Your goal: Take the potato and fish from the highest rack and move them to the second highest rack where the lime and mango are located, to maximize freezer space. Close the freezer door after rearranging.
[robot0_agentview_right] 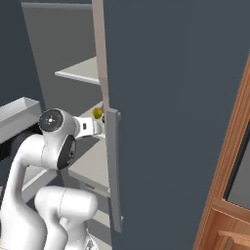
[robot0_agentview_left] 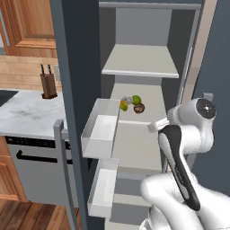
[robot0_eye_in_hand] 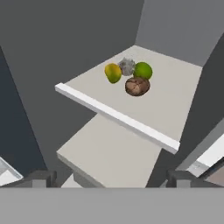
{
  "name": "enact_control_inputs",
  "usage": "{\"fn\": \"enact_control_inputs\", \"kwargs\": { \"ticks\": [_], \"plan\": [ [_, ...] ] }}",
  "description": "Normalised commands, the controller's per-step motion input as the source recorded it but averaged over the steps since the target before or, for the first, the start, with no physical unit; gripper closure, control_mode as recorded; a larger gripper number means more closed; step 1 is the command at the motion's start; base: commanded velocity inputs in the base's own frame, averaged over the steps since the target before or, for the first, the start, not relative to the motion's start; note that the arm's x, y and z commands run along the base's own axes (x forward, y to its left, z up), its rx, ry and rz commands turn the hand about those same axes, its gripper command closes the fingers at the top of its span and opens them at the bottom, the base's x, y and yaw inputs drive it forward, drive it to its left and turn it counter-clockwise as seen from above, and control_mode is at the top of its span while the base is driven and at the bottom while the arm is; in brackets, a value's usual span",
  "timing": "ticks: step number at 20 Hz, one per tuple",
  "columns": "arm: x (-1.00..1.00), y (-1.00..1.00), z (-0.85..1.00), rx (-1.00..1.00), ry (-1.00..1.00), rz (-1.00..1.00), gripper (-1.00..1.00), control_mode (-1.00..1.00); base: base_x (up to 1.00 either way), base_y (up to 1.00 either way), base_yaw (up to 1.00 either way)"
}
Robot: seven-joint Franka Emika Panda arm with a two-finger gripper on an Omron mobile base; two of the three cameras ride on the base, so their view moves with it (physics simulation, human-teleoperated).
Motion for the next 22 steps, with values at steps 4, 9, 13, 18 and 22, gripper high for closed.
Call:
{"fn": "enact_control_inputs", "kwargs": {
  "ticks": [4,9,13,18,22],
  "plan": [
    [-1.00,0.01,0.39,0.08,-0.10,-0.09,-1.00,-1.00,0.00,0.00,0.00],
    [-1.00,0.13,-0.01,-0.08,-0.06,-0.01,-1.00,-1.00,0.00,0.00,0.00],
    [-0.96,0.17,-0.33,-0.23,0.00,0.00,-1.00,-1.00,0.00,0.00,0.00],
    [-0.93,0.05,-0.40,-0.16,0.00,0.00,-1.00,-1.00,0.00,0.00,0.00],
    [-0.75,0.00,-0.27,-0.09,0.00,0.00,-1.00,1.00,-0.25,0.04,0.00]
  ]
}}
